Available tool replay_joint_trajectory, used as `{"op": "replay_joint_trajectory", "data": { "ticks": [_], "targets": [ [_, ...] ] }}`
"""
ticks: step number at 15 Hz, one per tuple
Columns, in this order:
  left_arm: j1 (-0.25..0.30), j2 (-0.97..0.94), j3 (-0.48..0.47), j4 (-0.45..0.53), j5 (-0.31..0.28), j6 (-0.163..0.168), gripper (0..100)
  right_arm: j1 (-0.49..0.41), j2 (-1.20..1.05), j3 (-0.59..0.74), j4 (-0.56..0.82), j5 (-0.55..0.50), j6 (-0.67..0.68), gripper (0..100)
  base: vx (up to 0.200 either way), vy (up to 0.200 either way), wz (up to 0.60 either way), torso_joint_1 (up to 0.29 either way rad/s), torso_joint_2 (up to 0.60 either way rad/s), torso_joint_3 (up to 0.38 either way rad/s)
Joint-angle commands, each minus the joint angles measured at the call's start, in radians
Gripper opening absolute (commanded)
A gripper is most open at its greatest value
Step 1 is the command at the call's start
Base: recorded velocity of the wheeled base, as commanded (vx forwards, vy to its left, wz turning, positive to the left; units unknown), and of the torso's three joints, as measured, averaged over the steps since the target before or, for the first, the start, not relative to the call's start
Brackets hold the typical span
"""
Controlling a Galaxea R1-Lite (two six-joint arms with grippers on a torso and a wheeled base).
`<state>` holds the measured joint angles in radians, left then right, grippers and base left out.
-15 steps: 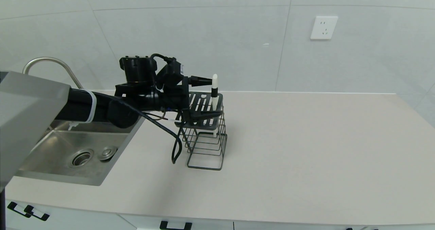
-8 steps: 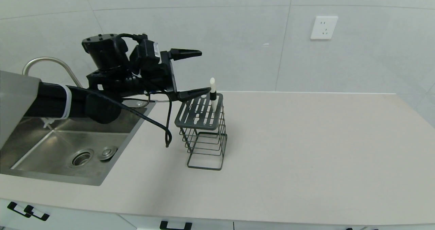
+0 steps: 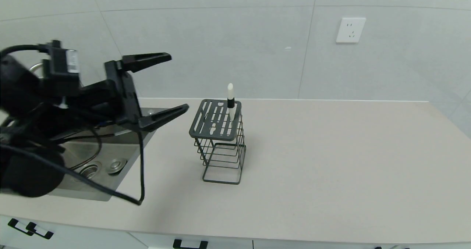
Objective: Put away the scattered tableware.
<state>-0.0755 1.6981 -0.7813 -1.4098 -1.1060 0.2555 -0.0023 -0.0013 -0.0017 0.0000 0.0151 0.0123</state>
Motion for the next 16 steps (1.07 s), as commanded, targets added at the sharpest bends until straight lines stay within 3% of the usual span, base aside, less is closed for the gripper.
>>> {"op": "replay_joint_trajectory", "data": {
  "ticks": [1,2,4,6,8,10,11,12,13,14,15,16],
  "targets": [
    [0.12,-0.385,0.323,-0.161,0.017,-0.16,100,-0.001,0.001,0.0,0.0,0.0,0.0,0,0.0,0.0,0.0,0.0,0.0,0.0],
    [0.132,-0.483,0.398,-0.161,0.025,-0.179,100,-0.001,0.001,0.0,0.0,0.0,0.0,0,0.0,0.0,0.0,0.0,0.0,0.0],
    [0.137,-0.792,0.646,-0.149,0.086,-0.285,100,-0.001,0.001,0.0,0.0,0.0,-0.002,0,0.0,0.0,0.0,0.0,0.0,0.0],
    [0.137,-0.999,0.772,-0.037,0.097,-0.291,100,0.001,0.001,0.0,0.0,0.002,-0.002,0,0.0,0.0,0.0,0.0,0.0,0.0],
    [0.135,-1.173,0.78,0.147,0.098,-0.289,100,0.001,0.001,0.0,0.0,0.002,-0.002,0,0.0,0.0,0.0,0.0,0.0,0.0],
    [0.137,-1.508,0.775,0.56,0.14,-0.295,100,-0.001,0.001,0.0,0.0,0.002,-0.002,0,0.0,0.0,0.0,0.0,0.0,0.0],
    [0.137,-1.588,0.771,0.675,0.143,-0.295,100,-0.001,0.001,0.0,0.0,0.002,-0.002,0,0.0,0.0,0.0,0.0,0.0,0.0],
    [0.111,-1.635,0.775,0.824,0.172,-0.237,100,-0.001,0.001,0.0,0.0,0.002,-0.002,0,0.0,0.0,0.0,0.0,0.0,0.0],
    [0.106,-1.643,0.777,0.874,0.253,-0.231,100,-0.001,0.001,0.0,0.0,0.002,-0.002,0,0.0,0.0,0.0,0.0,0.0,0.0],
    [0.092,-1.674,0.777,1.025,0.465,-0.234,100,0.001,0.001,0.0,0.0,0.002,0.0,0,0.0,0.0,0.0,0.0,0.0,0.0],
    [0.083,-1.695,0.777,1.098,0.552,-0.239,100,-0.001,0.001,0.0,0.0,0.002,0.0,0,0.0,0.0,0.0,0.0,0.0,0.0],
    [0.08,-1.698,0.777,1.313,0.844,-0.249,100,0.001,0.001,0.0,0.0,0.002,0.0,0,0.0,0.0,0.0,0.0,0.0,0.0]
  ]
}}
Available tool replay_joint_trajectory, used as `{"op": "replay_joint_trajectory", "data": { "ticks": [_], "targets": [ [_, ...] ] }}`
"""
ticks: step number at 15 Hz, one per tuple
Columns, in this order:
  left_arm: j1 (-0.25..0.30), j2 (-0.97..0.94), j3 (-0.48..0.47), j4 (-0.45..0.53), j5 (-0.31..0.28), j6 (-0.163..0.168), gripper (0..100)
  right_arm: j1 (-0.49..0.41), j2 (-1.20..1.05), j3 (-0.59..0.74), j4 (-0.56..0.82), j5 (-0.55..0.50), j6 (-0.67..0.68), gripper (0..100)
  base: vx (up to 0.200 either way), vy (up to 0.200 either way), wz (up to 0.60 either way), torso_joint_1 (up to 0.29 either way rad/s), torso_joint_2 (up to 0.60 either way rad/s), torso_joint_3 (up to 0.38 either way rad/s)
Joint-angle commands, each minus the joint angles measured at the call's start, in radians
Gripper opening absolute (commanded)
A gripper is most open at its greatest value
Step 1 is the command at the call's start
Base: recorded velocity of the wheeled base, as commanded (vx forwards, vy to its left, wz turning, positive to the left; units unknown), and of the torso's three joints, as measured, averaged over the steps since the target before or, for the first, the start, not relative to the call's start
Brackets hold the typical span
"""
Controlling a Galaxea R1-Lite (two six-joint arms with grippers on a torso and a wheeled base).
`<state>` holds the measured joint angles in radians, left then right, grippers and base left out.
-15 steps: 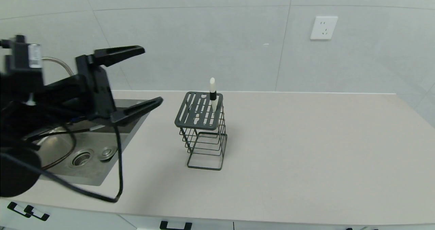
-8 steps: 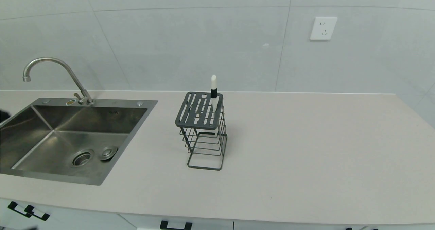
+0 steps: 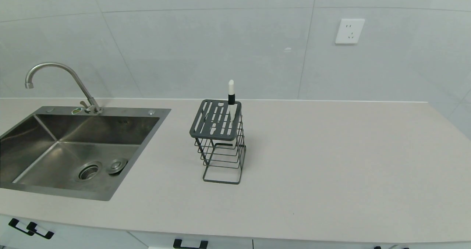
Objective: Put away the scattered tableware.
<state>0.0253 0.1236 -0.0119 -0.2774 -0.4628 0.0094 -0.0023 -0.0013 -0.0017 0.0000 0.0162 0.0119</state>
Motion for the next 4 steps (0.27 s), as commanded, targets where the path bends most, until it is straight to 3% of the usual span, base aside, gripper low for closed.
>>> {"op": "replay_joint_trajectory", "data": {
  "ticks": [1,2,3,4],
  "targets": [
    [-0.021,-0.124,0.007,0.215,0.269,-0.003,100,-0.001,0.001,0.0,0.0,0.001,0.0,0,0.0,0.0,0.0,0.0,0.0,0.0],
    [-0.021,-0.124,0.009,0.231,0.362,-0.005,100,0.001,0.001,0.0,0.0,0.001,0.0,0,0.0,0.0,0.0,0.0,0.0,0.0],
    [-0.021,-0.124,0.01,0.228,0.38,0.0,100,0.001,0.001,0.0,0.0,0.001,0.0,0,0.0,0.0,0.0,0.0,0.0,0.0],
    [-0.021,-0.124,0.012,0.261,0.437,0.003,100,-0.001,0.001,0.0,0.0,0.001,-0.001,0,0.0,0.0,0.0,0.0,0.0,0.0]
  ]
}}
